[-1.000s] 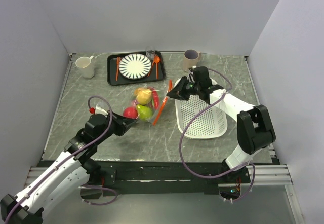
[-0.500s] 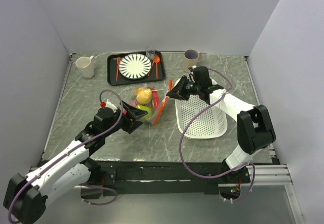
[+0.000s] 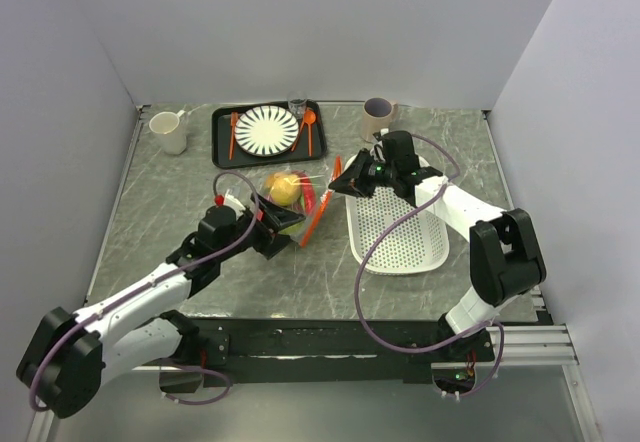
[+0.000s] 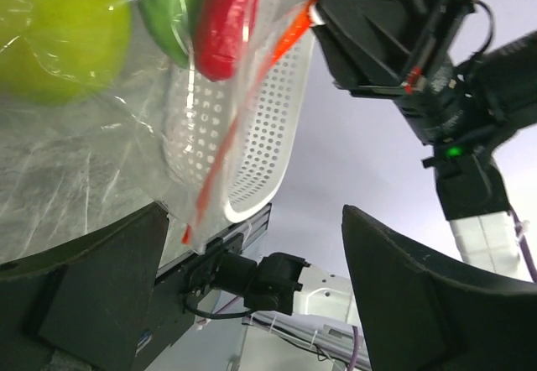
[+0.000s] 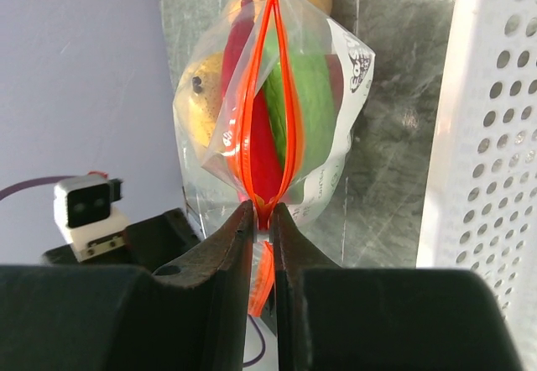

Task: Place the food in the zip-top bag and seal the zipper
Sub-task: Zip the zipper food storage bag at the center of the board.

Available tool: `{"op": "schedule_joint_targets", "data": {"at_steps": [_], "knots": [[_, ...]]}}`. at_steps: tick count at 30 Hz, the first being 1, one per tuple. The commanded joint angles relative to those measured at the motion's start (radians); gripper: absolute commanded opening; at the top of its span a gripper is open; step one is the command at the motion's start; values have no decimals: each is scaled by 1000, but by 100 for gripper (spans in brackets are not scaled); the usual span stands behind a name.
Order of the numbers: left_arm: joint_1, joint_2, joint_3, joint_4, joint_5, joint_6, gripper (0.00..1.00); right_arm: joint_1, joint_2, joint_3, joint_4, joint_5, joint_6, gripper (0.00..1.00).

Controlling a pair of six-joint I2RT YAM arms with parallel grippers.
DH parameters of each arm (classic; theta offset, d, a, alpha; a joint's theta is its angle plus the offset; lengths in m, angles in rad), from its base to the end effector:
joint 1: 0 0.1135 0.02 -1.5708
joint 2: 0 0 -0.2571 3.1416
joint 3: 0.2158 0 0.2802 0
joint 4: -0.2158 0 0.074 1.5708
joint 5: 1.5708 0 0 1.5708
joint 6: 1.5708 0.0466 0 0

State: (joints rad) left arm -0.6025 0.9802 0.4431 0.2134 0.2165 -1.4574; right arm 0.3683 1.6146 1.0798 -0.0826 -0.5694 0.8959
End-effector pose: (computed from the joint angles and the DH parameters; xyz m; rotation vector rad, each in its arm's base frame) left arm 0.2052 -0.1533 0.2005 -0.7650 2.0995 -1.4983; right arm 0.3545 0.1637 0.2169 0.2726 2.3852 1.2847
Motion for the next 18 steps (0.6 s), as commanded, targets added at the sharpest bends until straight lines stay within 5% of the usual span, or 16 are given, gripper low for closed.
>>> {"op": "schedule_joint_targets", "data": {"at_steps": [1, 14, 18], "knots": [[-16, 44, 40, 72, 21, -6, 88, 0, -59, 12, 35, -9, 5, 18], [-23, 109, 89, 67, -84, 6, 88, 14, -81, -4, 32, -21, 6, 18], [-23, 159, 114, 118, -77, 9, 70, 20, -82, -9, 34, -29, 9, 18]]}}
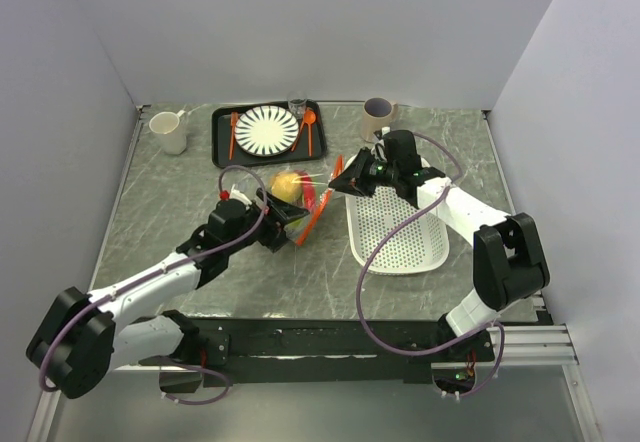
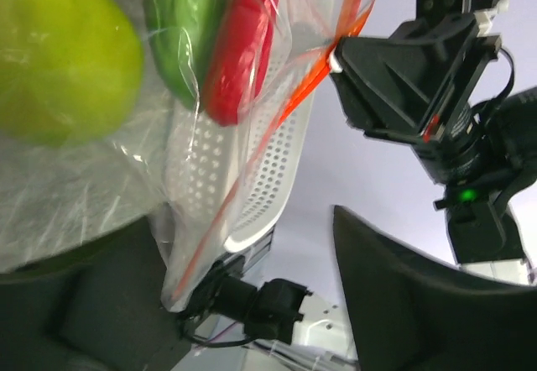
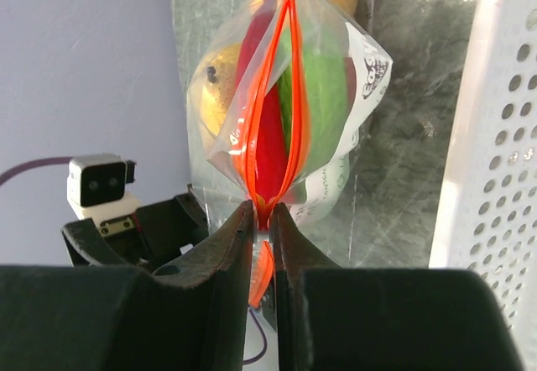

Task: Place the food in the zip-top bag and seal the zipper
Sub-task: Zip the zipper food storage bag at the center of the board.

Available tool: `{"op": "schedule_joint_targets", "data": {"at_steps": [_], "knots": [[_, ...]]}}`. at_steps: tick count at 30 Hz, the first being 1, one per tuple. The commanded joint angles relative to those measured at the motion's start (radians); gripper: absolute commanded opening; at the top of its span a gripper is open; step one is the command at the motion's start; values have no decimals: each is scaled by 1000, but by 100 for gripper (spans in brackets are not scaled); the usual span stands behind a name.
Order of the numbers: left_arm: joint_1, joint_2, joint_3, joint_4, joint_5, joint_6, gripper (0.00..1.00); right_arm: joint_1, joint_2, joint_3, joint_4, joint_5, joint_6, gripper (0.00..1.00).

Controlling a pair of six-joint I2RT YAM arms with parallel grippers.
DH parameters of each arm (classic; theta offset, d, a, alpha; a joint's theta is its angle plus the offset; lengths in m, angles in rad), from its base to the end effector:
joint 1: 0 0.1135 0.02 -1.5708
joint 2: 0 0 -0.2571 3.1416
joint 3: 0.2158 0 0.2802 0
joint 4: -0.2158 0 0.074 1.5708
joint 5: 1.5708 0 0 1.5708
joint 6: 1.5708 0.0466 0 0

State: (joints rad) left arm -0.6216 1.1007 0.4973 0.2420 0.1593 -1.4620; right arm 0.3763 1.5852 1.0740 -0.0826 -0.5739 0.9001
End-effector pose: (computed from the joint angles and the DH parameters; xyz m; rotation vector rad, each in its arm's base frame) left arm 0.2194 -0.1663 0.1944 -0.8070 2.1112 -1.4373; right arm 0.3493 0.1652 0.2257 0.2527 2.3669 1.3019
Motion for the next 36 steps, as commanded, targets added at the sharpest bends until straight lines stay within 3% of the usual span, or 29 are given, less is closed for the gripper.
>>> {"op": "schedule_joint_targets", "data": {"at_steps": [1, 3, 9, 28, 36], "knots": [[-4, 51, 61, 104, -14, 12, 63, 13, -53, -3, 30, -24, 3, 18], [-4, 74, 57, 120, 0, 3, 43, 18, -51, -3, 27, -26, 0, 18], [-4, 61, 4, 145, 14, -21, 1, 19, -39, -8, 23, -23, -7, 18], [16, -219, -83, -134, -35, 3, 1, 12, 19, 55, 24, -1, 5, 20], [16, -300, -166, -148, -14, -32, 1, 7, 39, 60, 60, -18, 33, 20]]}}
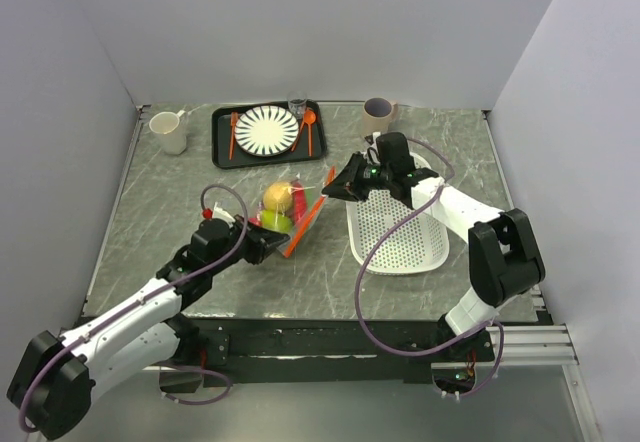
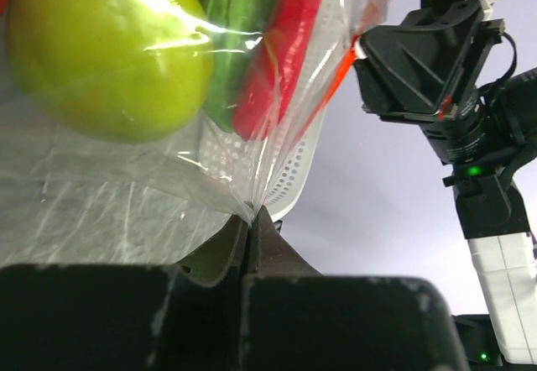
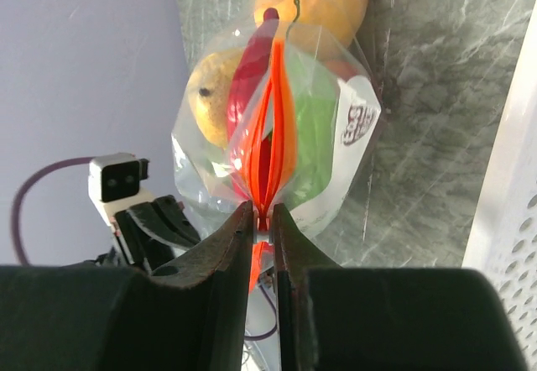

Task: Place the food in the zip-top bag and seal the zipper
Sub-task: Zip the zipper food storage bag at the center of the board.

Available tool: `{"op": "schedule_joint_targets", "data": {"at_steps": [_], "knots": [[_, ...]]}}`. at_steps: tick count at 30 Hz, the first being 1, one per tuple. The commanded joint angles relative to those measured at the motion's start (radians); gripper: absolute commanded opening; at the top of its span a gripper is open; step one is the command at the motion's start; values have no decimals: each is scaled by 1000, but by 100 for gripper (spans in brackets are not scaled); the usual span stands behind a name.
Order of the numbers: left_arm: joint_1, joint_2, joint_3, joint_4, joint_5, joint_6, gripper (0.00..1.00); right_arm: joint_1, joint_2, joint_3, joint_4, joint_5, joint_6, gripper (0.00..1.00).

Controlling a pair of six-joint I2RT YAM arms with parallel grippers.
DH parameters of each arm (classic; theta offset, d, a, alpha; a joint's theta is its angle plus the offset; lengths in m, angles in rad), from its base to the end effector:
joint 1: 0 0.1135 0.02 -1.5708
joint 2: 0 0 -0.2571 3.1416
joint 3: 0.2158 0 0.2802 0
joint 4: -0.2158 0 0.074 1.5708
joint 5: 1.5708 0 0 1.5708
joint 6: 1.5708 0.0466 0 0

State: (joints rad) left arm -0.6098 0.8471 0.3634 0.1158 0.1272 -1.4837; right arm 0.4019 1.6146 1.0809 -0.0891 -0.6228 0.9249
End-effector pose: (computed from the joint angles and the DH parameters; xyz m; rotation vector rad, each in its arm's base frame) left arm 0.1869 -0.1378 0.1888 -0.8651 2.0851 -1.4119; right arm 0.3467 0.1769 0.2175 0.2377 2.4214 1.3671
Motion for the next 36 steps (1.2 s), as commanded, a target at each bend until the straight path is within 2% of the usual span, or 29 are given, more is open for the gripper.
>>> {"op": "schedule_joint_targets", "data": {"at_steps": [1, 5, 11, 27, 30, 36], "knots": [[4, -52, -37, -28, 15, -12, 1, -18, 11, 54, 68, 29, 9, 20], [4, -79, -32, -59, 8, -6, 1, -21, 22, 59, 68, 31, 8, 20], [4, -105, -21, -100, -8, 0, 1, -28, 16, 74, 11, 127, -47, 20], [2, -167, -67, -123, 11, -27, 1, -55, 80, 94, 86, 126, 8, 20], [2, -177, -72, -131, 11, -32, 1, -58, 85, 120, 52, 170, -20, 21], [2, -187, -75, -145, 11, -30, 1, -71, 119, 157, 43, 144, -21, 21]]}}
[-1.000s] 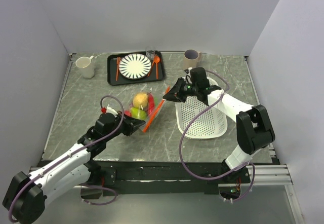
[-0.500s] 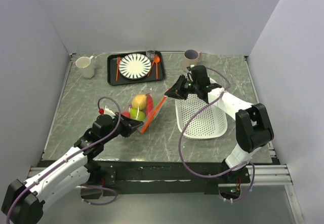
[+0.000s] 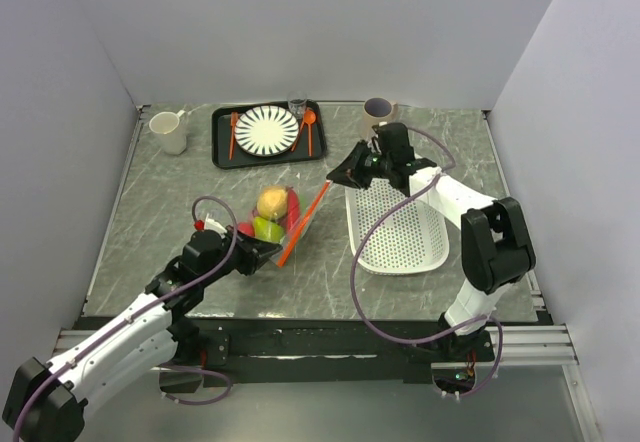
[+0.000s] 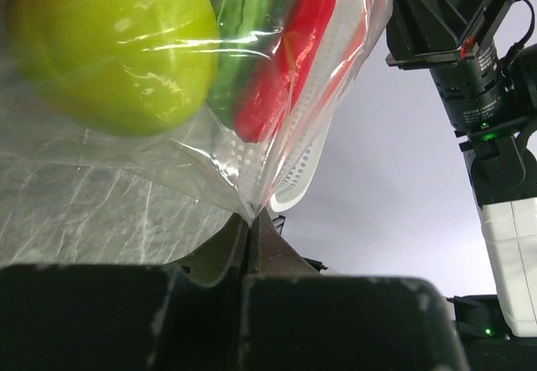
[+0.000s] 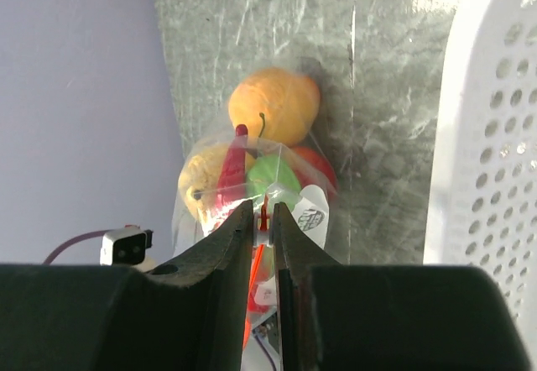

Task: Place the food in the zip-top bag and seal the zipper
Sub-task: Zip the zipper food storage bag at the center of the board.

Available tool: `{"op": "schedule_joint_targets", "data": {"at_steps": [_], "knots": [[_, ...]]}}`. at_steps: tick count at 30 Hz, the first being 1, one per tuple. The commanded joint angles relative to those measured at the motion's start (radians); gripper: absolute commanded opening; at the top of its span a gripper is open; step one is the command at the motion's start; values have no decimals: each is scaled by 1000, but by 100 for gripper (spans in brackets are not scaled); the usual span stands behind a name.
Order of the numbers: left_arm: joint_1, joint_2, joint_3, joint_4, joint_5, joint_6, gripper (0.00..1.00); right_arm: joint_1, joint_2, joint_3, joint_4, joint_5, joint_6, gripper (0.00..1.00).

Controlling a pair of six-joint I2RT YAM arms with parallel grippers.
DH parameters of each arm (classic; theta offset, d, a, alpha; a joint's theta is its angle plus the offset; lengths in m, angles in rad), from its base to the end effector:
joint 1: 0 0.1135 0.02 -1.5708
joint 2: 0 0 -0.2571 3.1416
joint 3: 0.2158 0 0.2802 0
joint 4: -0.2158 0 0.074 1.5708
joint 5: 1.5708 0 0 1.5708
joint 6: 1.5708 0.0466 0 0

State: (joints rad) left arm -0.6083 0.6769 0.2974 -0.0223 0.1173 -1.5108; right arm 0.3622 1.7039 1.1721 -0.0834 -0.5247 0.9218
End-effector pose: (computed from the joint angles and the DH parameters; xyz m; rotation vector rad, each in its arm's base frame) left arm 0.1665 -0.1226 0.1818 -0.9203 2.1035 -1.3898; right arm 0.3787 0.1685 0.2153 0.3385 2.3736 1.2471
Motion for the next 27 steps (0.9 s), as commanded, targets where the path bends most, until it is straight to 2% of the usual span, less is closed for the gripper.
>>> {"op": "schedule_joint_targets", "data": {"at_steps": [1, 17, 25, 27], "knots": [[1, -16, -15, 1, 24, -6, 1, -32, 34, 66, 37, 40, -17, 21], [1, -43, -23, -22, 15, -3, 1, -42, 83, 101, 11, 34, -47, 23], [1, -7, 23, -45, 13, 46, 1, -43, 111, 182, -107, 44, -179, 30], [1, 9, 40, -51, 10, 55, 1, -43, 108, 207, -159, 69, -230, 34]]}}
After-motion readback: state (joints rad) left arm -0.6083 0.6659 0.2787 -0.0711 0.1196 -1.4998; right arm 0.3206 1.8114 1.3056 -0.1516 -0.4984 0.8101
